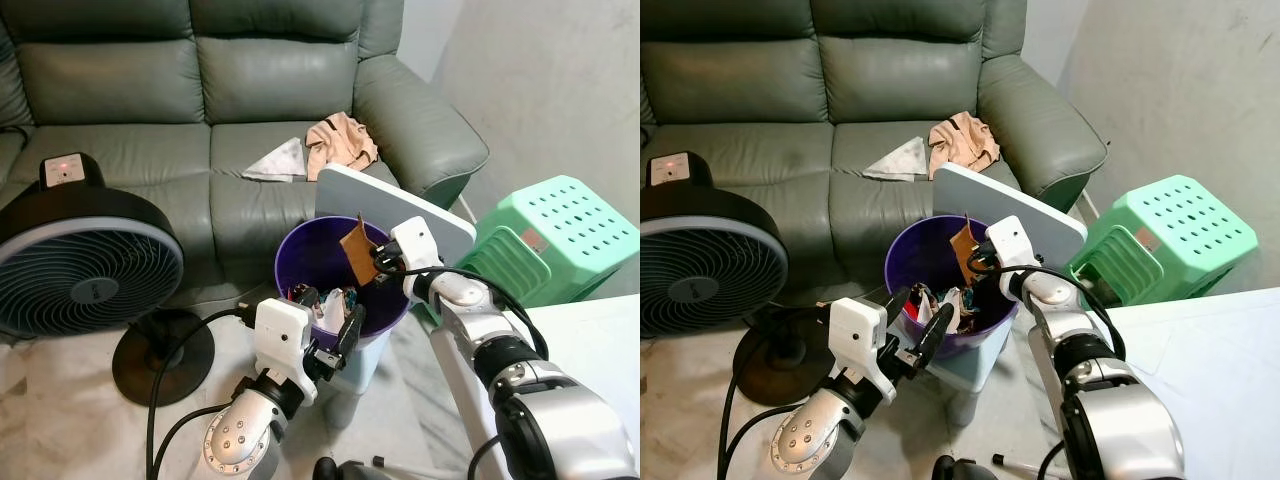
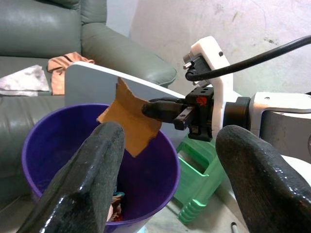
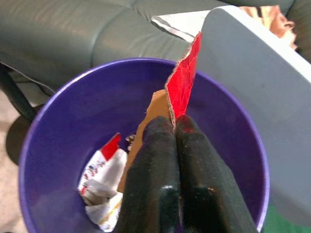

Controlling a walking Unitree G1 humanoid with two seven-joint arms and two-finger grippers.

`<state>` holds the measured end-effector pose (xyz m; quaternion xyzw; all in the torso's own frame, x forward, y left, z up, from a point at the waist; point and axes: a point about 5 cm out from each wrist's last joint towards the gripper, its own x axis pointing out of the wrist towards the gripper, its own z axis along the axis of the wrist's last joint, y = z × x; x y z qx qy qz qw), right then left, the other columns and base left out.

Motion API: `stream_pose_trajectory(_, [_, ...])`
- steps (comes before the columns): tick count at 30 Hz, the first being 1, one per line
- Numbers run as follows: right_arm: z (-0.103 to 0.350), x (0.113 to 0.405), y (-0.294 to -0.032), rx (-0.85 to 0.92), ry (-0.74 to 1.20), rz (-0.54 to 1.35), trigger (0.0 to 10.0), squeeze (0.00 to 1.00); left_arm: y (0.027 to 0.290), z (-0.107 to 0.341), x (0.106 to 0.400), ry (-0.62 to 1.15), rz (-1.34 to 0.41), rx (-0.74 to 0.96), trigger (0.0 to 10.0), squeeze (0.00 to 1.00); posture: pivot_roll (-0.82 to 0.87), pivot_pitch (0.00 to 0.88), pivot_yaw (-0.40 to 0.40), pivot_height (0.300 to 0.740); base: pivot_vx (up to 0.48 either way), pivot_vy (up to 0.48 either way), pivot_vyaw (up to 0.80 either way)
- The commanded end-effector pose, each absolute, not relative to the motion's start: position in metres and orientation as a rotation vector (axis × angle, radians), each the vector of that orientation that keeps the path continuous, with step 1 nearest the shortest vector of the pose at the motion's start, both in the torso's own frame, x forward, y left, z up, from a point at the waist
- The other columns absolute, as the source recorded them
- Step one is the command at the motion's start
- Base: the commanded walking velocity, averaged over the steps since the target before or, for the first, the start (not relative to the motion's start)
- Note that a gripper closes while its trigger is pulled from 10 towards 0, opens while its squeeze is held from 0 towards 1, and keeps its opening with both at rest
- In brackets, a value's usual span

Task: Picking trash to rubbish bin

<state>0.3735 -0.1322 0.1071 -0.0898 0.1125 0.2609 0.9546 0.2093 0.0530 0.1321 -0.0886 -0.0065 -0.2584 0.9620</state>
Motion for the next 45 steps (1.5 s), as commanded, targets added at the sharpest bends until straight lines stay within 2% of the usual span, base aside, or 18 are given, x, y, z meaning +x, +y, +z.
stream_pose_trajectory(1, [0.108,0.374,-0.136,-0.136,0.237,0.518,10.0,1.00,0.046,0.136,0.205,-0.018,-0.540,-0.198,10.0,0.00,0.11,0.210,-0.167,0.740,0.000,0.000,0.00])
stream_pose_trajectory(13, [0.120,0.377,-0.130,-0.049,0.158,0.562,10.0,1.00,0.045,0.138,0.205,-0.027,-0.546,-0.210,10.0,0.00,0.10,0.208,-0.163,0.740,0.000,0.000,0.00])
stream_pose_trajectory(28, [0.123,0.378,-0.139,-0.035,0.125,0.539,10.0,1.00,0.052,0.139,0.213,-0.063,-0.541,-0.151,10.0,0.00,0.10,0.190,-0.143,0.740,0.000,0.000,0.00])
stream_pose_trajectory(36, [0.132,0.378,-0.151,0.032,0.031,0.502,10.0,1.00,0.065,0.141,0.230,-0.096,-0.505,-0.118,10.0,0.00,0.09,0.153,-0.116,0.740,0.000,0.000,0.00])
stream_pose_trajectory(45, [0.139,0.373,-0.170,0.089,-0.097,0.436,10.0,1.00,0.088,0.148,0.267,-0.132,-0.409,-0.073,10.0,0.00,0.07,0.100,-0.086,0.740,0.000,0.000,0.00])
